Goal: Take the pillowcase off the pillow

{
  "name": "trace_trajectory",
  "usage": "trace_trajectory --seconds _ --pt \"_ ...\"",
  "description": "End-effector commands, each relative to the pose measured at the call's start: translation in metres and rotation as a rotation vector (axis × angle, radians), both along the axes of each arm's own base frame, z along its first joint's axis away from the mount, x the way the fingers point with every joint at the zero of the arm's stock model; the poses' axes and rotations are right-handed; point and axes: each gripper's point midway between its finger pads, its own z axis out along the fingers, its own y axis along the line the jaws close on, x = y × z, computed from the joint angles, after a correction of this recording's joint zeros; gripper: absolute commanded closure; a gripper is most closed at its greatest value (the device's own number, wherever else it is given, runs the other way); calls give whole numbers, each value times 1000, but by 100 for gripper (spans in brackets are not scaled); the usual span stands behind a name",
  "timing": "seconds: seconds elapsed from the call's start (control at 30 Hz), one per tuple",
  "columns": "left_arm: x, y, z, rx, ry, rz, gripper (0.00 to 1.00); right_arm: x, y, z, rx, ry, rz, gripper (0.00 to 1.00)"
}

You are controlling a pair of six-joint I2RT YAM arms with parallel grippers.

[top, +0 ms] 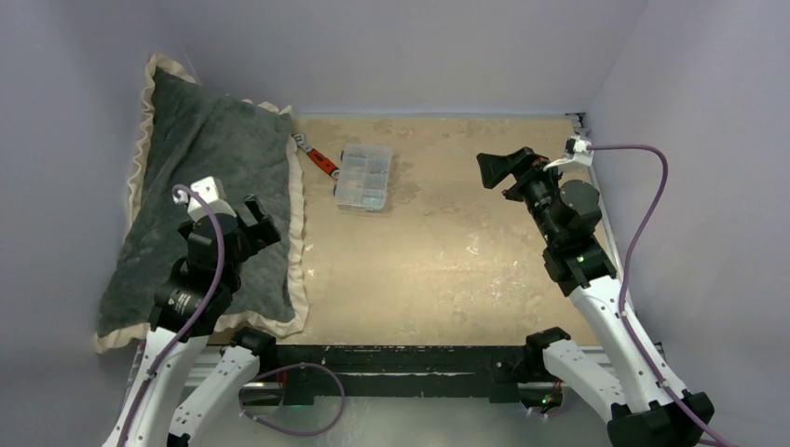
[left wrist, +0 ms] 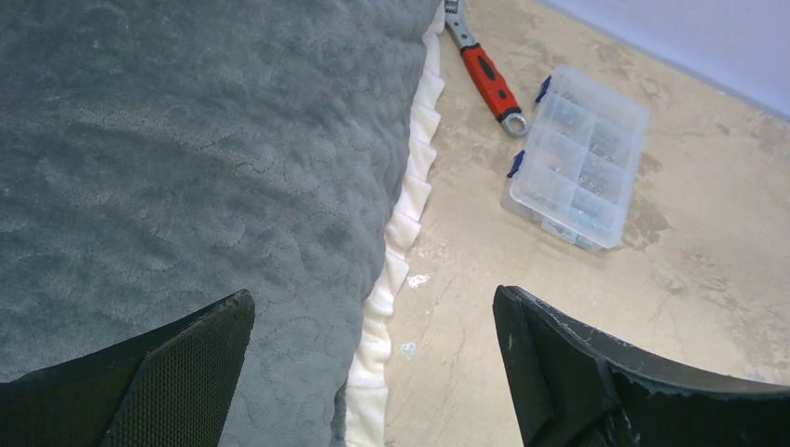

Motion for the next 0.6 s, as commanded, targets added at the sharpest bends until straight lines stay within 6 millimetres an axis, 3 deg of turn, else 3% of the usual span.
trace_trajectory --seconds 0.0,0.57 --pt "14 1 -7 18 24 38 1 0 1 8 15 -39 1 1" --pt "90 31 -38 411 319 262 1 0 6 -1 4 -48 32 1"
